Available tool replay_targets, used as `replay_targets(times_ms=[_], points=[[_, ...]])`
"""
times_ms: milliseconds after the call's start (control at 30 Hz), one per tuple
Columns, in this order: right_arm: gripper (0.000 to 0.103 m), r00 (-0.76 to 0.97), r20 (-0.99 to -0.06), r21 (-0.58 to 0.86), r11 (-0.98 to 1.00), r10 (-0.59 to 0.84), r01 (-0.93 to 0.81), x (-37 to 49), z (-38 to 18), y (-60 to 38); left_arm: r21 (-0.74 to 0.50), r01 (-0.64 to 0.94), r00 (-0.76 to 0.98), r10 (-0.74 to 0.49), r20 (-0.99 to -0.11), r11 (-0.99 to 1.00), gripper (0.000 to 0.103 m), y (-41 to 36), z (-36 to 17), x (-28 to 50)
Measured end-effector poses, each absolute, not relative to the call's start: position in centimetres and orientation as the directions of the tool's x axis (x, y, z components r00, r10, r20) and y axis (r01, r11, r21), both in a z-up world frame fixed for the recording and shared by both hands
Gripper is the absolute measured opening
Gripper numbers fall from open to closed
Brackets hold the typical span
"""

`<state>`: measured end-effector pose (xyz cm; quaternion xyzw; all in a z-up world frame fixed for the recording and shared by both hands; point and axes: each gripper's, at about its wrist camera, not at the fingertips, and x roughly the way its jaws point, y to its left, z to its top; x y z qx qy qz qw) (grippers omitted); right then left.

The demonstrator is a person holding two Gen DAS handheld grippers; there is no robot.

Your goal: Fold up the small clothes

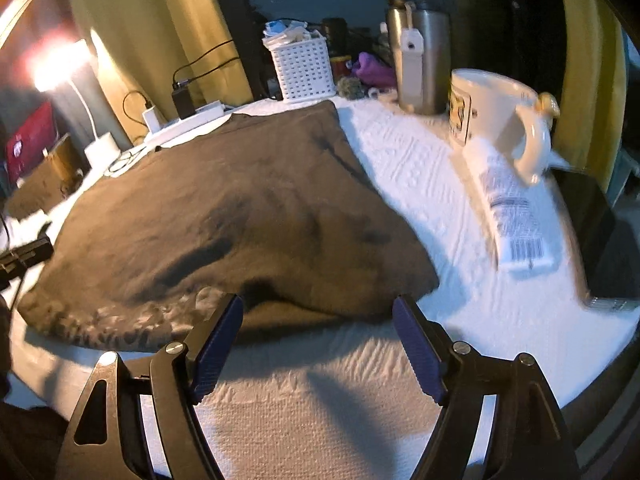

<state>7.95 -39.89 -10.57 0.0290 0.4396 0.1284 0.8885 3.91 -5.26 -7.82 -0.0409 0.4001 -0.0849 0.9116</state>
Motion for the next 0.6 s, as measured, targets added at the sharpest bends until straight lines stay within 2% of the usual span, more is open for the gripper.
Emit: replay_targets(times_ms=[467,600], points=[[0.089,0.562,-0.773,0.225,0.955,0.295,-0.192,10.0,-10.8,-39.0,-0.159,0.096,0.619,-0.184,-0.764,0.983,0.065,-4.0,-10.2,5.6],[0.089,0.552,-0.776,0.241,0.952,0.304,-0.187,11.2,-10.8,-38.5,-0.169,0.079,0.614,-0.181,-0.768,0.982,0.065,-3.2,-10.5,6.3]])
